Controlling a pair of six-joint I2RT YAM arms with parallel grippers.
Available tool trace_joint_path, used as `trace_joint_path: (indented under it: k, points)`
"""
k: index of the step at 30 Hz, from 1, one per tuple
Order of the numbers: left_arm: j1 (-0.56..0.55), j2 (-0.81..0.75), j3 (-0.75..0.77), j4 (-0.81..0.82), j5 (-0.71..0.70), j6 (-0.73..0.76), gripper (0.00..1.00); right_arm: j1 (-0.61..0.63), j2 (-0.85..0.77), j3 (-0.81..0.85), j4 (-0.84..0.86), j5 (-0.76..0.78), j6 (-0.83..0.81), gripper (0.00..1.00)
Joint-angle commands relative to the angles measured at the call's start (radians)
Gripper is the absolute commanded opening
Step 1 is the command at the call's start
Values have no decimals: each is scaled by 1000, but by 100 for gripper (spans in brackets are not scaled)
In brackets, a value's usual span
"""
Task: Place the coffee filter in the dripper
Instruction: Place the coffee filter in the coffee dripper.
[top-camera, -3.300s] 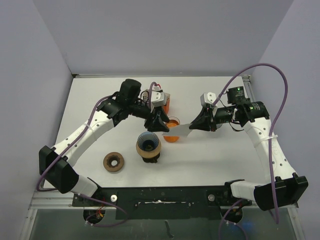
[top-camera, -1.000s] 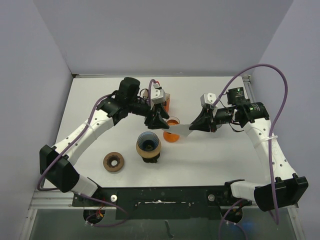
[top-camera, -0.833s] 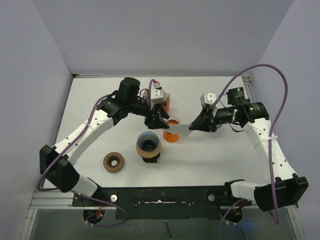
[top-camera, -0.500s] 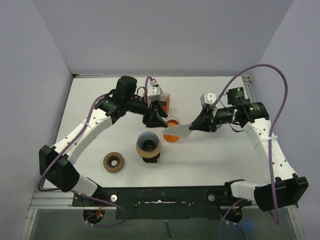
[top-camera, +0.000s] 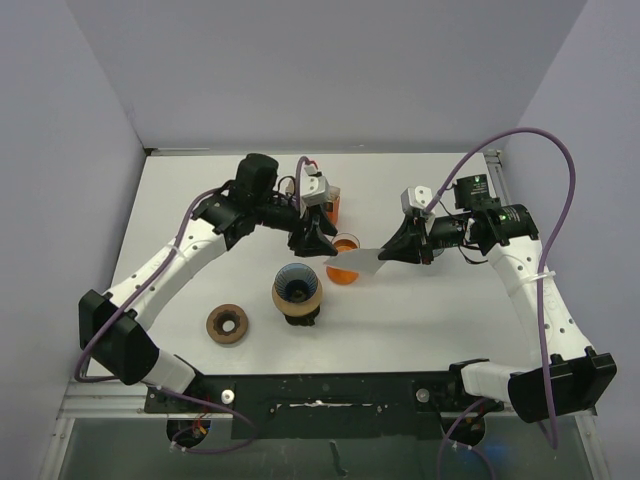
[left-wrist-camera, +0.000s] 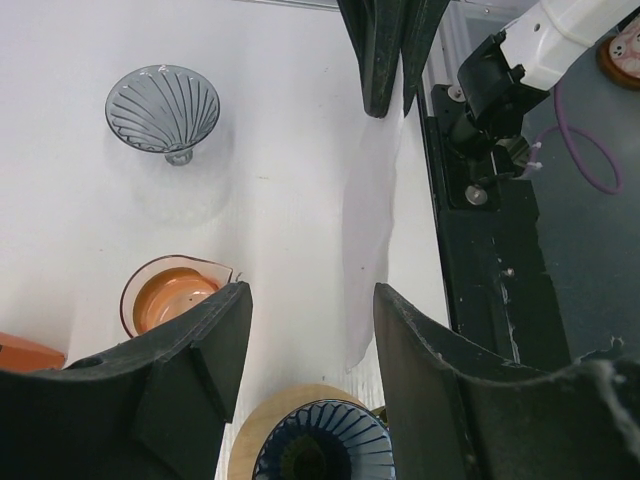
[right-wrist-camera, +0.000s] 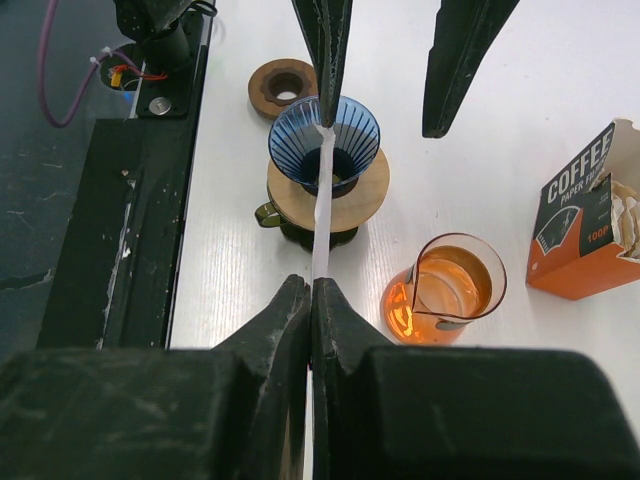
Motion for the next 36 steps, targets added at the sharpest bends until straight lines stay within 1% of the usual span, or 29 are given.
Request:
trace_joint_path:
  k: [1,14,23,34,36]
  points:
    - [-11,-10,22,-1,-13,36,49,-2,-25,12,16,-35,-5,0]
    - [-28,7,32,-11,-19,45,48,-3,-20,15,16,-37,-7,0]
    - [-28,21,60,-17,-15,37,37,-3,-29,8,16,-35,-8,0]
    - [-27,34,91,-21,0,21,17,-2,-34,5,19,-33,-7,0]
    - [-27,38,96,-22,6,18,16,-3,-33,6,18,-35,-7,0]
